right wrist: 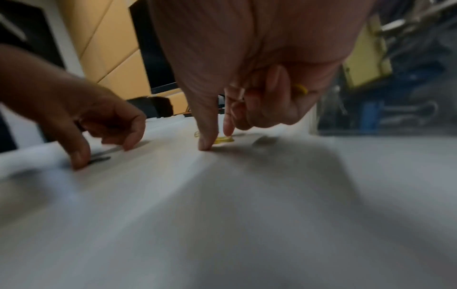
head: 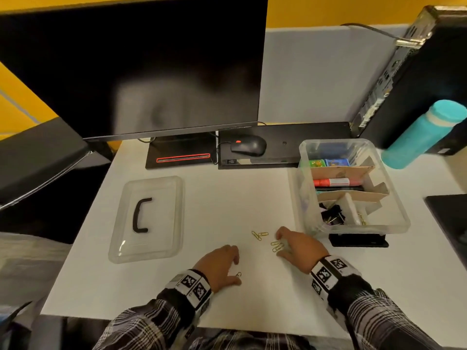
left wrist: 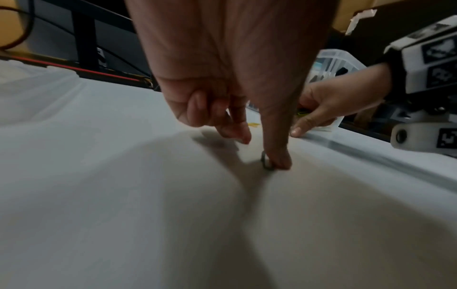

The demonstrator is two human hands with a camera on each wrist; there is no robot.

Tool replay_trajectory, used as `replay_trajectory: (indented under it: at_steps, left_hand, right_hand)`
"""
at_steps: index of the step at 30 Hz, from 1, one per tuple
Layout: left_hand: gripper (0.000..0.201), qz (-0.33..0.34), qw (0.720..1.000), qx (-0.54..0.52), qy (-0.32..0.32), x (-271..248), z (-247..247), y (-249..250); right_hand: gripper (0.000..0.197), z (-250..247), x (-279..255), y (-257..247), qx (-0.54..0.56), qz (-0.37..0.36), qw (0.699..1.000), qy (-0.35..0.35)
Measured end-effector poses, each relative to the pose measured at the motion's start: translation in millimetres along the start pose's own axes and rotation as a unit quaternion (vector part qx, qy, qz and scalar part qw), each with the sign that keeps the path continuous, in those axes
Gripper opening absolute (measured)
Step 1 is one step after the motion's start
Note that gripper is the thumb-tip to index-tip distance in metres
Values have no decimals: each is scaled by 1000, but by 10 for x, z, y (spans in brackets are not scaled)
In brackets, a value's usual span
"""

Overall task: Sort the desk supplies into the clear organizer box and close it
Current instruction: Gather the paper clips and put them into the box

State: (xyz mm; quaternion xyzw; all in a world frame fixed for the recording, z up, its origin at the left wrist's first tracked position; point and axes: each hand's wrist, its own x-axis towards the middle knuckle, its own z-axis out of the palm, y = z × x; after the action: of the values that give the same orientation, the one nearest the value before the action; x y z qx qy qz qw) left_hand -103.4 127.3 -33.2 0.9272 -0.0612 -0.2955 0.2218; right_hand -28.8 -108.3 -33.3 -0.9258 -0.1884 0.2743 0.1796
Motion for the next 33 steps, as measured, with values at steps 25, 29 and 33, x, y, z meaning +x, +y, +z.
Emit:
replay_trajectory:
  at_steps: [25, 29, 33]
  left_hand:
    - [14, -60, 878, -465, 95, 463, -255, 17]
    - [25, -65, 776, -624, 67, 532, -359, 120]
    - [8, -88, 721, -687, 36, 609, -411, 220]
  right_hand:
    - [29, 44, 112, -92, 550, 133, 822, 64]
    - [16, 148, 174, -120, 214, 82, 969, 95]
    - [21, 160, 207, -247, 61, 113, 990, 56]
